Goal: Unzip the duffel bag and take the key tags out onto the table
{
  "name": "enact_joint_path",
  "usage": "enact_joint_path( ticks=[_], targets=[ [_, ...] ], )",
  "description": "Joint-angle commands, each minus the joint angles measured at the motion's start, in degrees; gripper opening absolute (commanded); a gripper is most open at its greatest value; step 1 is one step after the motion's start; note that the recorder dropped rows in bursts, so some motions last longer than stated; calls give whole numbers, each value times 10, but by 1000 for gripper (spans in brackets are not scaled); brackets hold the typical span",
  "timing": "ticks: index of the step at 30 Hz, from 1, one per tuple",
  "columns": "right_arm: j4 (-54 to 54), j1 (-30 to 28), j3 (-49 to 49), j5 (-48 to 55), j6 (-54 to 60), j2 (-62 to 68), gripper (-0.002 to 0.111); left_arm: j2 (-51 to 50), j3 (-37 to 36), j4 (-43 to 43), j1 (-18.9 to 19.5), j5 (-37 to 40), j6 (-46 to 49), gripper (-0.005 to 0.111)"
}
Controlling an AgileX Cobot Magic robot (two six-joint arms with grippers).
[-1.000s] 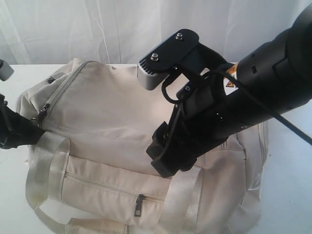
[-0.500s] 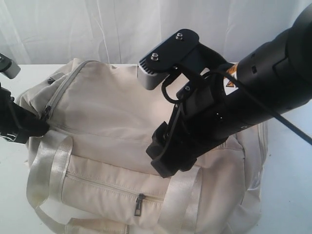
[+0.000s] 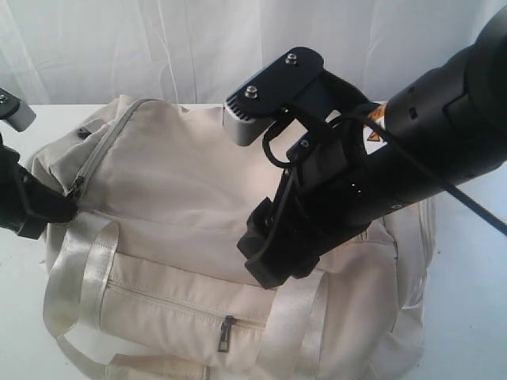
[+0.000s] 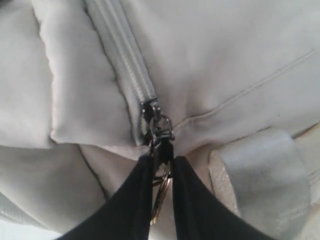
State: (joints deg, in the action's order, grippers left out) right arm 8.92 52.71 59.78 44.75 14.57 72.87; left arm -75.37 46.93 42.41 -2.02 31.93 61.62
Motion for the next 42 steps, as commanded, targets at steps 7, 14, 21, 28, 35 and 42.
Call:
enact_joint_path(
  ticks=[7, 14, 21, 28, 35, 42],
  targets=[
    [2, 4, 3, -1, 2, -2, 66, 40, 28, 8, -4, 27, -4, 0],
    [7, 4, 2, -16, 2, -2, 66, 40, 28, 101, -4, -11, -4, 0],
    [64, 5, 1, -81, 44, 20, 66, 39, 68, 116, -4, 9, -17, 0],
    [173, 68, 1, -213, 224, 82, 66, 39, 74, 109, -4, 34, -42, 0],
    [165, 131, 1, -384, 274, 162, 75, 39, 74, 115, -4, 21, -43, 0],
    [165, 136, 1, -545, 275, 227, 76, 39, 74, 133, -4, 24, -44, 0]
  ],
)
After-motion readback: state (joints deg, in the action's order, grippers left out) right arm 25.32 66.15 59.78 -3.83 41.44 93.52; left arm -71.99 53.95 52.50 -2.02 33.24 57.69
